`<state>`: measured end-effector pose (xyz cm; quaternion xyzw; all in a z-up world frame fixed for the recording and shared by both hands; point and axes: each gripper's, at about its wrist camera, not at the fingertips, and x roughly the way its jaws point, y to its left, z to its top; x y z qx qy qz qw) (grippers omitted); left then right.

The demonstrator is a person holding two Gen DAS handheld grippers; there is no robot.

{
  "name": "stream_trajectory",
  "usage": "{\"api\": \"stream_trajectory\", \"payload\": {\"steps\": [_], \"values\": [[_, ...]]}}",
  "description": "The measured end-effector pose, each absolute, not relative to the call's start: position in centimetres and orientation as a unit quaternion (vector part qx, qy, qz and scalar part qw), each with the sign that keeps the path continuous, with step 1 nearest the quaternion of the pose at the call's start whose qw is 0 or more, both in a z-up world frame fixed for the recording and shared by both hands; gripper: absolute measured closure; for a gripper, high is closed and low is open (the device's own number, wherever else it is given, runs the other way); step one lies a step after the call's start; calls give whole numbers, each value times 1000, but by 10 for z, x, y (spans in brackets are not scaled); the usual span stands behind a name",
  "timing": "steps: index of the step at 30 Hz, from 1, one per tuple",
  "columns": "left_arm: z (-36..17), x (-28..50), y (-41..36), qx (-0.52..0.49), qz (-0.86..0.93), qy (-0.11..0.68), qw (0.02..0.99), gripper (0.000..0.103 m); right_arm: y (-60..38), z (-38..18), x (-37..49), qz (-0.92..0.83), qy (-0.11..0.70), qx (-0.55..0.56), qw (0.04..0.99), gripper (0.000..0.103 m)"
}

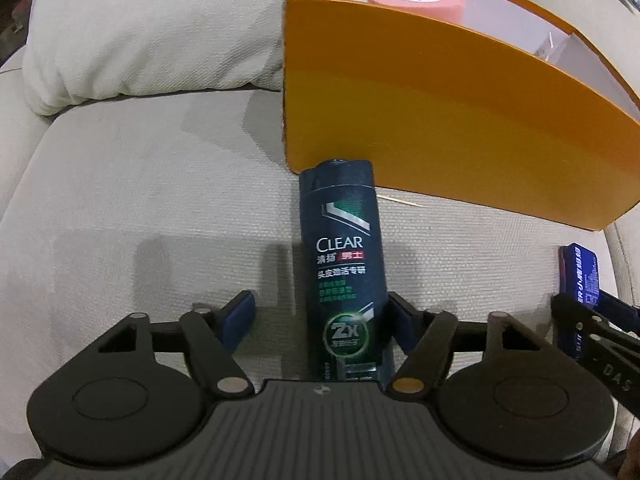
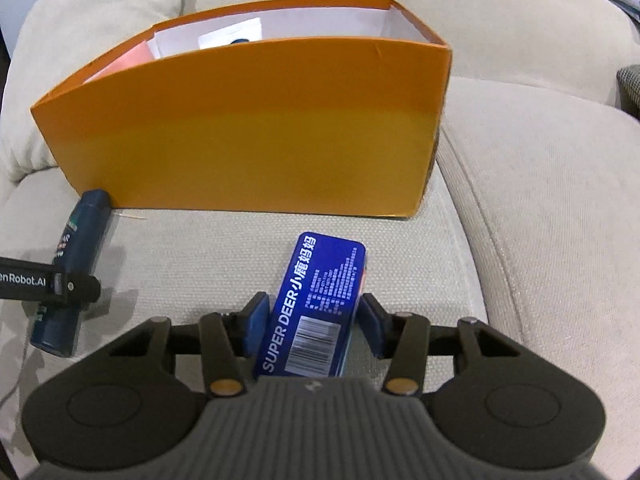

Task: Organize rigid objects
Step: 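Grasp the CLEAR shampoo bottle with the left tool while the right tool grasps the SUPER DEER tin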

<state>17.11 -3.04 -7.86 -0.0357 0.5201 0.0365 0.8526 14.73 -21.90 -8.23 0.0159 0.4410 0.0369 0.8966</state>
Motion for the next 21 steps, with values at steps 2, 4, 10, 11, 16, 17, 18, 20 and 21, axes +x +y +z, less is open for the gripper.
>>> {"api": "stream_trajectory", "payload": {"steps": [2, 4, 10, 11, 16, 17, 18, 20, 21], "values": [[-79, 172, -32, -33, 35, 521, 852, 25, -218, -84, 147, 36, 439, 15, 898, 48], [-79, 173, -33, -31, 36, 522, 852, 25, -217, -84, 149, 36, 438, 17, 898, 47], [-80, 175, -36, -34, 46, 522, 851, 24, -219, -82, 149, 36, 437, 22, 899, 46], [-79, 176, -36, -35, 48, 522, 851, 24, -219, -82, 149, 36, 437, 22, 899, 46], [-79, 174, -36, -31, 48, 518, 853, 24, -219, -83, 148, 34, 437, 24, 898, 44], [-79, 173, -36, -30, 48, 518, 854, 24, -218, -83, 148, 34, 437, 24, 899, 44], [-79, 173, -36, -30, 47, 517, 854, 23, -219, -83, 148, 34, 437, 24, 898, 44], [-79, 172, -36, -28, 47, 516, 855, 23, -219, -83, 148, 34, 437, 23, 899, 44], [-79, 172, -37, -27, 47, 516, 855, 24, -219, -83, 148, 34, 437, 23, 898, 44]]}}
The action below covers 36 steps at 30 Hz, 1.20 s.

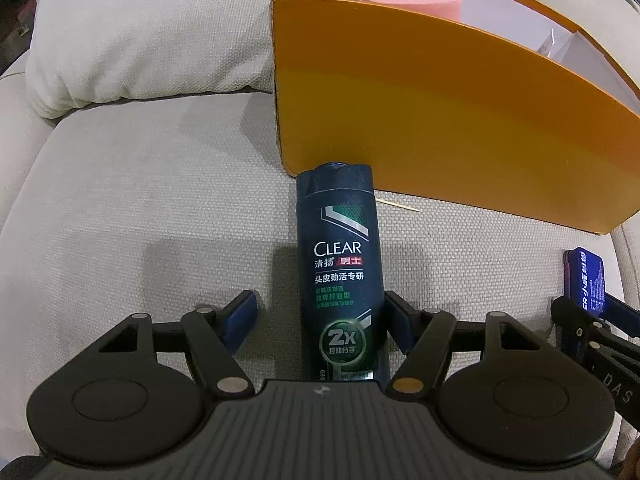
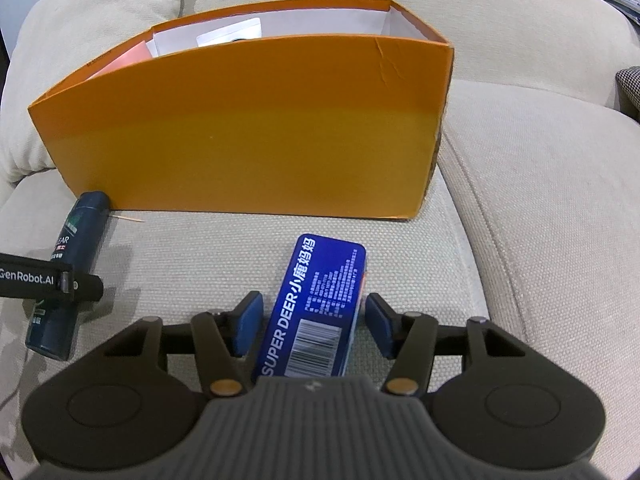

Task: Organize rigid objects
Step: 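Grasp the CLEAR shampoo bottle with the left tool while the right tool grasps the SUPER DEER tin, then lift and carry the shampoo bottle and blue tin with both tools into the box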

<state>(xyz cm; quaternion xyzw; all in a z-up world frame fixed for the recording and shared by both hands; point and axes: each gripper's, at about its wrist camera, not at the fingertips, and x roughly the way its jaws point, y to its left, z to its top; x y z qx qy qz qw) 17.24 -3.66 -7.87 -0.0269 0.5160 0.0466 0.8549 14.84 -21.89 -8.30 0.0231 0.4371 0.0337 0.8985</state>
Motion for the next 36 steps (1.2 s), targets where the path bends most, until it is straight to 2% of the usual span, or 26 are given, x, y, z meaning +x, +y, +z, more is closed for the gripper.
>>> {"api": "stream_trajectory", "payload": {"steps": [2, 4, 5, 6, 19, 36], "values": [[-78, 172, -37, -24, 45, 516, 855, 24, -219, -83, 148, 34, 437, 23, 899, 44], [-77, 172, -38, -23, 39, 514, 856, 32, -219, -83, 148, 34, 437, 23, 899, 44], [-75, 171, -39, -20, 31, 512, 858, 45, -219, -82, 148, 34, 436, 24, 899, 46], [-73, 170, -41, -17, 21, 510, 860, 56, -220, -81, 148, 34, 433, 26, 900, 52], [-57, 140, -37, -4, -9, 488, 873, 57, -223, -58, 126, 58, 408, 50, 910, 54], [-28, 110, -17, -43, -22, 473, 880, 57, -212, -32, 93, 76, 390, 39, 917, 54]]}}
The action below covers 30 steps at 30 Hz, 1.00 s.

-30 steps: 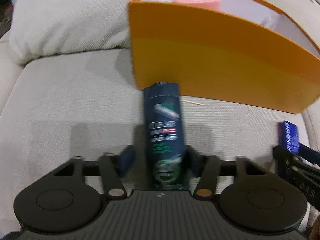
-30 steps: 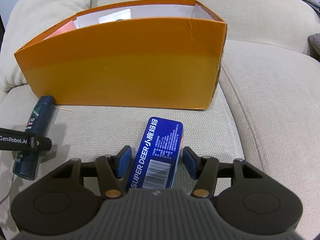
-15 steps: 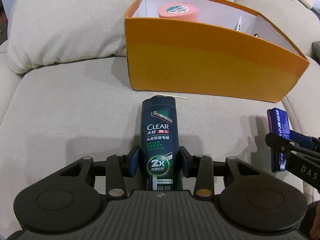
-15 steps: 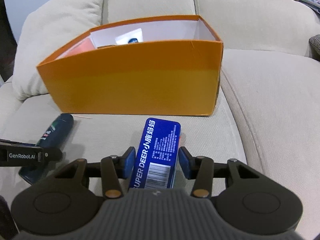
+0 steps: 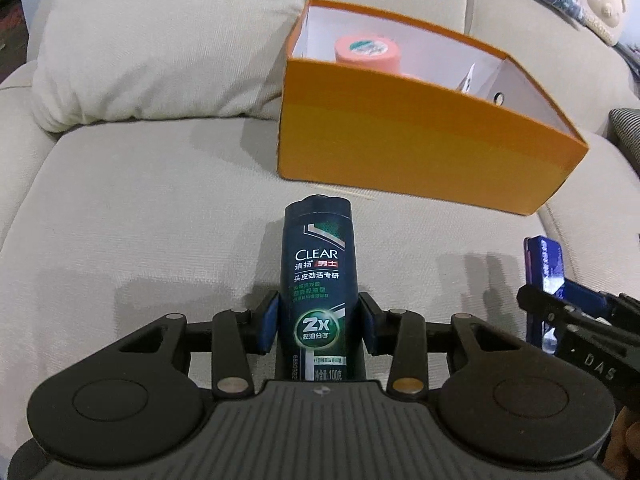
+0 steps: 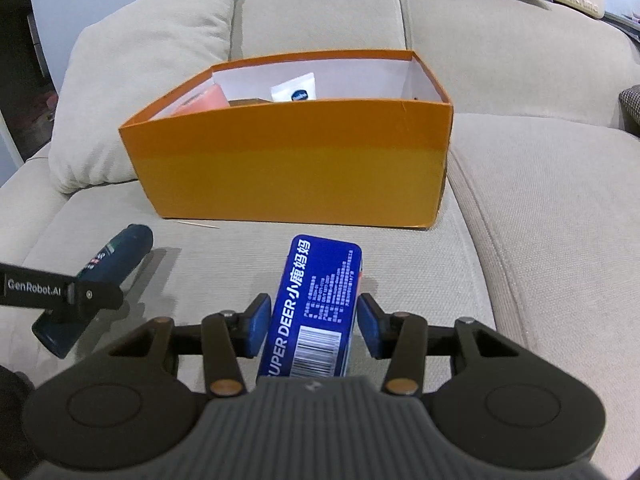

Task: Organize rigid objects
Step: 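Lift and carry the shampoo bottle and blue tin with both tools into the box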

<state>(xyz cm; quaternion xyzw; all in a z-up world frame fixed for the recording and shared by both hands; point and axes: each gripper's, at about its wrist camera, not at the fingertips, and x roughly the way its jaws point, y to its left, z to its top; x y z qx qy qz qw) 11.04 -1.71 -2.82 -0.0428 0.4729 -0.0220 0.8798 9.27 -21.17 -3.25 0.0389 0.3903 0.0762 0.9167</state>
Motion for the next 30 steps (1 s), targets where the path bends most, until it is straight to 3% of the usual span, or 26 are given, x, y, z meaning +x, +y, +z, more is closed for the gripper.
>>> {"api": "stream_trajectory", "payload": {"steps": [17, 30], "values": [[37, 103, -48, -19, -72, 415, 907, 57, -231, 40, 90, 96, 350, 34, 931, 54], [90, 168, -67, -11, -85, 377, 922, 57, -242, 96, 182, 97, 326, 13, 940, 54]]}}
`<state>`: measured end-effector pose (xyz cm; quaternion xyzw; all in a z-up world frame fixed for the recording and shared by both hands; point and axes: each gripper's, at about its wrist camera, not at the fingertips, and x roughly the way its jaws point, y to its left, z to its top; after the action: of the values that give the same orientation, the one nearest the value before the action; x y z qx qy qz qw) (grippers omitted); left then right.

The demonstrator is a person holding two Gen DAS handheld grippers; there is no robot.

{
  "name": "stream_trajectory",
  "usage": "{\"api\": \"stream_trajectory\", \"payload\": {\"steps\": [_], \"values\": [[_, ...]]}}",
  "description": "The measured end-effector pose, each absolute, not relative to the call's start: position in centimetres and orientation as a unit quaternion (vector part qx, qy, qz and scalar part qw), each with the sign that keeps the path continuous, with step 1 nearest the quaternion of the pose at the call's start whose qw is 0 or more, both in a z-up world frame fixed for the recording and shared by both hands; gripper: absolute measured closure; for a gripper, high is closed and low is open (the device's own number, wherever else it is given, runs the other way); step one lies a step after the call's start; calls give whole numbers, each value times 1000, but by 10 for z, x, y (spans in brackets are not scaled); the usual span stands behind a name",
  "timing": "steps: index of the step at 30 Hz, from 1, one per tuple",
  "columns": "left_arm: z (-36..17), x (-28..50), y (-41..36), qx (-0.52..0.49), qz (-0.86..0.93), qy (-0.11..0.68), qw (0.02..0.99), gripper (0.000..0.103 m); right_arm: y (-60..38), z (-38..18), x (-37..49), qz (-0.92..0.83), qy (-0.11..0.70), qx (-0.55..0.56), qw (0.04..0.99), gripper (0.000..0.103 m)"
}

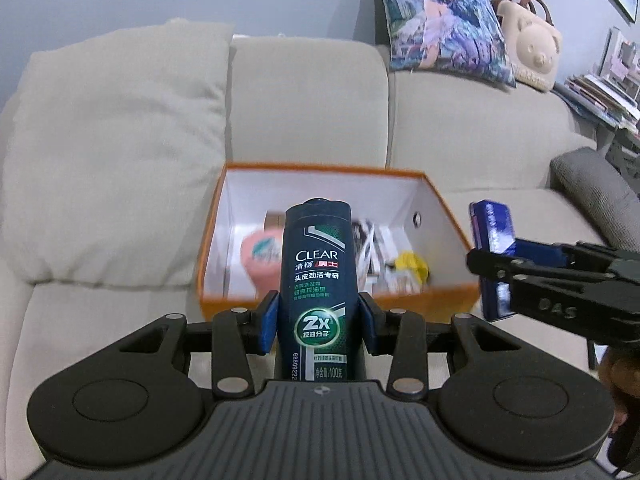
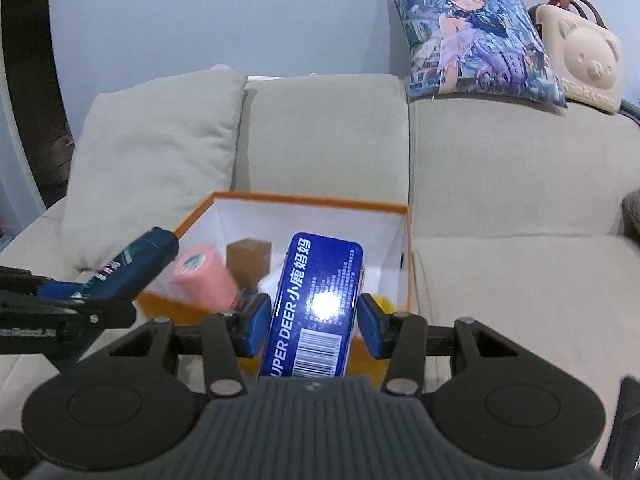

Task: Organize rigid objects
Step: 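Lift and carry the shampoo bottle and blue tin with both tools into the box, then lower the shampoo bottle and tin into the box and open both tools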

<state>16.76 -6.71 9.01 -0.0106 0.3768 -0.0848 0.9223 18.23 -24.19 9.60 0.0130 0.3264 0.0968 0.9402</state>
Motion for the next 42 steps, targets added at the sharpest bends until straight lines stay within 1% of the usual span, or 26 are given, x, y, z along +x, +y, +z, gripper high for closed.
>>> {"api": "stream_trajectory", "payload": {"steps": [9, 18, 28, 37, 42], "values": [[88, 252, -78, -22, -77, 395, 915, 57, -250, 76, 273, 92, 370, 10, 924, 54], [55, 311, -88, -25, -69, 429, 900, 57, -246, 38, 328, 93, 416, -17, 904, 55], [25, 344, -104, -31, -80, 461, 883, 57, -239, 5, 360, 93, 452, -31, 886, 55], [-2, 360, -109, -41, -68, 490, 868, 57, -231, 1, 365, 103, 453, -88, 881, 55], [-8, 364, -107, -32, -58, 497, 865, 57, -225, -1, 362, 123, 458, -94, 875, 55]]}}
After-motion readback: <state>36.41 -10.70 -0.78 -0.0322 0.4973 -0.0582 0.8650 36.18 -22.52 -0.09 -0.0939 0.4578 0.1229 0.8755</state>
